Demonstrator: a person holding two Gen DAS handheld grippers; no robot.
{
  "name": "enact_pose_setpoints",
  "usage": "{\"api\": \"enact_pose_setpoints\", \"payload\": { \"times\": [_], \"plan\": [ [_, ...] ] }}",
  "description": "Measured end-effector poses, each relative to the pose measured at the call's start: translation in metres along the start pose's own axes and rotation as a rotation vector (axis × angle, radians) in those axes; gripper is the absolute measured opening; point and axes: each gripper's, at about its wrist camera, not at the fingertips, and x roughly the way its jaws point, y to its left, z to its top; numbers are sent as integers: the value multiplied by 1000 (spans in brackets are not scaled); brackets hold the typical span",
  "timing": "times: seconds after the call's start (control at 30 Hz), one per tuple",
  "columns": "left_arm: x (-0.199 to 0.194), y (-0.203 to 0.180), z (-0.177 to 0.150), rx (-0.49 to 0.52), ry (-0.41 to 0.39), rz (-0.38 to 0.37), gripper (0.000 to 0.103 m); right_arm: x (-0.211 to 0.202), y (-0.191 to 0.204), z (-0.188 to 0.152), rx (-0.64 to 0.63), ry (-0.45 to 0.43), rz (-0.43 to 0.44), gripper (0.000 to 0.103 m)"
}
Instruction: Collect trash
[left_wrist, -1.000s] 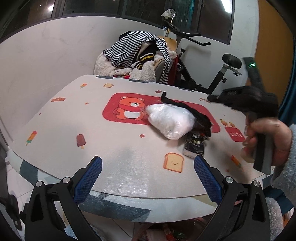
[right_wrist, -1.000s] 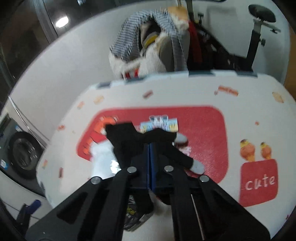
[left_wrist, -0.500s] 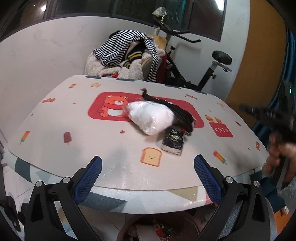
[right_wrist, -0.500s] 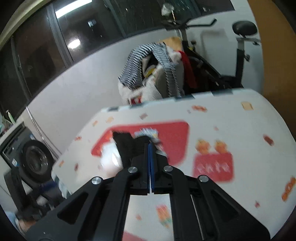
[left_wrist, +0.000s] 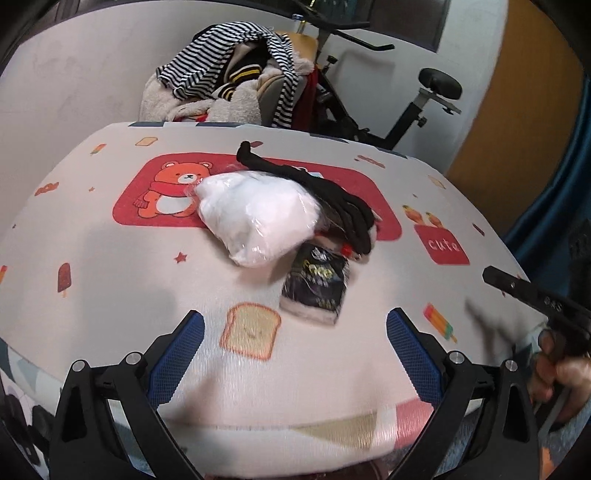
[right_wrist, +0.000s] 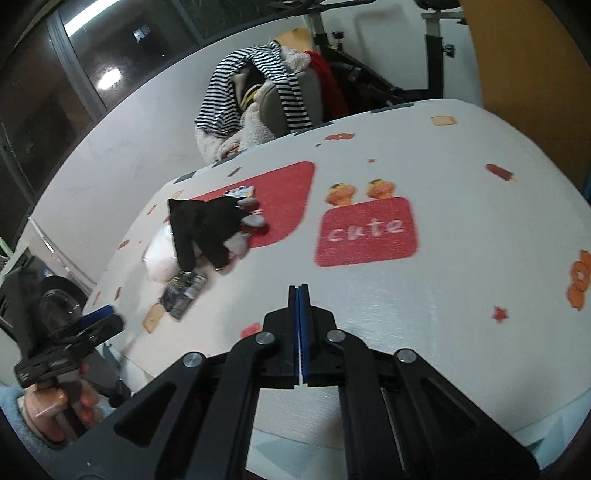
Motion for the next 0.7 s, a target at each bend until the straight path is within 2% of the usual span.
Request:
{"api": "enact_pose_setpoints", "payload": {
  "times": [0.03,0.17,0.23,0.3,0.37,0.57,0.67,0.7],
  "plan": [
    [1,1,2,-4,-3,-1,96,2,4,2,-10,2,5,5],
    [0,10,7,-10,-21,8,96,23,32,21,-76,15,38,30],
    [0,17,9,-15,-26,27,96,42,49,34,-108,30,53,33],
    [1,25,11,-24,-26,44,96,65,67,49,-135,42,55,48],
    [-1,34,12,-36,-29,58,96,87,87,62,-163,58,59,53],
    [-14,61,14,-66,-46,95,96,141,131,84,-201,121,58,53],
    [-18,71,14,-73,-48,108,96,163,145,82,-196,194,86,53],
    [-20,74,14,-75,-48,110,96,166,149,80,-206,203,83,48]
  ]
}}
